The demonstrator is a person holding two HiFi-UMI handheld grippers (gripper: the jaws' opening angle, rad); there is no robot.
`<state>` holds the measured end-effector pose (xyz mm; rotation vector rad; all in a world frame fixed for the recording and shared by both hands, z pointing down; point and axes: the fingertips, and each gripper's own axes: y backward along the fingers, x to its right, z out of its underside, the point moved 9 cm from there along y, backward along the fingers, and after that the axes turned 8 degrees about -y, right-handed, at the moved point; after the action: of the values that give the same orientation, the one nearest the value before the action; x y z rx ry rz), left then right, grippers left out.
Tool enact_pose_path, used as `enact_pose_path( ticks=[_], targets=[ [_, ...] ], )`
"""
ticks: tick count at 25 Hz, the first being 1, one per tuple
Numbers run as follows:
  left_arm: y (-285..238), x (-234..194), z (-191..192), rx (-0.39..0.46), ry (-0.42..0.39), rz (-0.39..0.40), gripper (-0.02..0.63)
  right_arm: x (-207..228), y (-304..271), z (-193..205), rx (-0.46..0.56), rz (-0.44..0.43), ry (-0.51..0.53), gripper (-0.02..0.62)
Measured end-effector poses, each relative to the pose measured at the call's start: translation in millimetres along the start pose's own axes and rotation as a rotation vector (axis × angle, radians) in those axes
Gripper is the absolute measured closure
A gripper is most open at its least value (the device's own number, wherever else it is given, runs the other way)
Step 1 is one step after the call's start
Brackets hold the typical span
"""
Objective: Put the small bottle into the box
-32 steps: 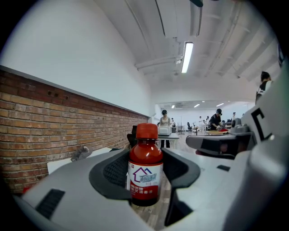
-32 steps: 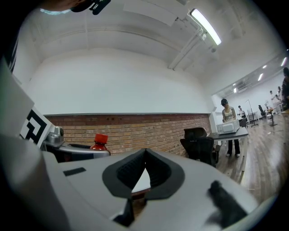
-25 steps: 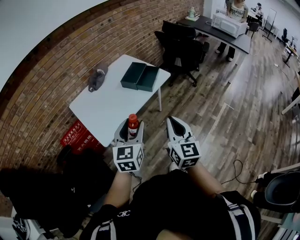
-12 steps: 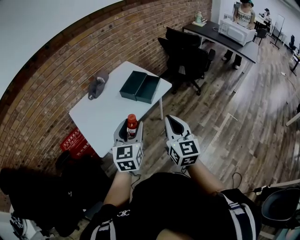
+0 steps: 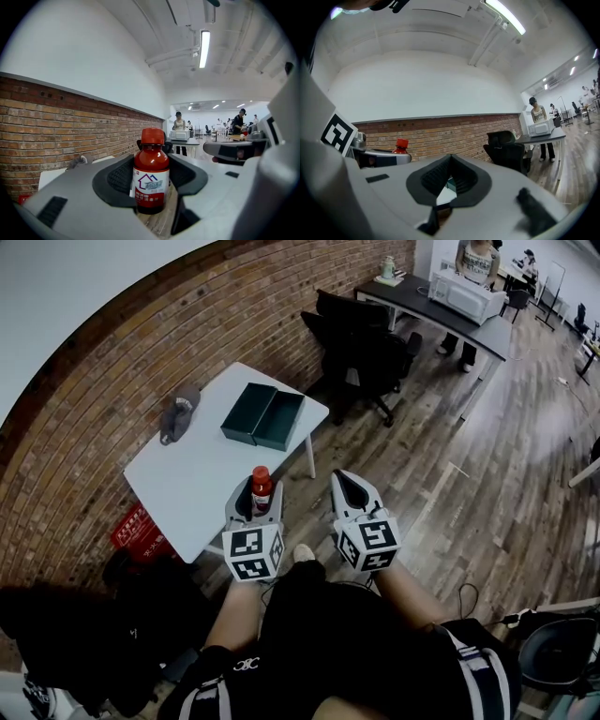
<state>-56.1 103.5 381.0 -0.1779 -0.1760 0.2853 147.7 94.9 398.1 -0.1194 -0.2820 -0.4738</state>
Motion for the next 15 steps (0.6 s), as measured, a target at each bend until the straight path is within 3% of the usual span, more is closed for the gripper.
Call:
enact_pose_path(
  ticks=[15],
  targets=[
    [-96, -10, 2, 0.020, 0.029, 0.057, 0.379, 51, -75, -6, -0.028, 0.026, 0.016, 0.569]
  ],
)
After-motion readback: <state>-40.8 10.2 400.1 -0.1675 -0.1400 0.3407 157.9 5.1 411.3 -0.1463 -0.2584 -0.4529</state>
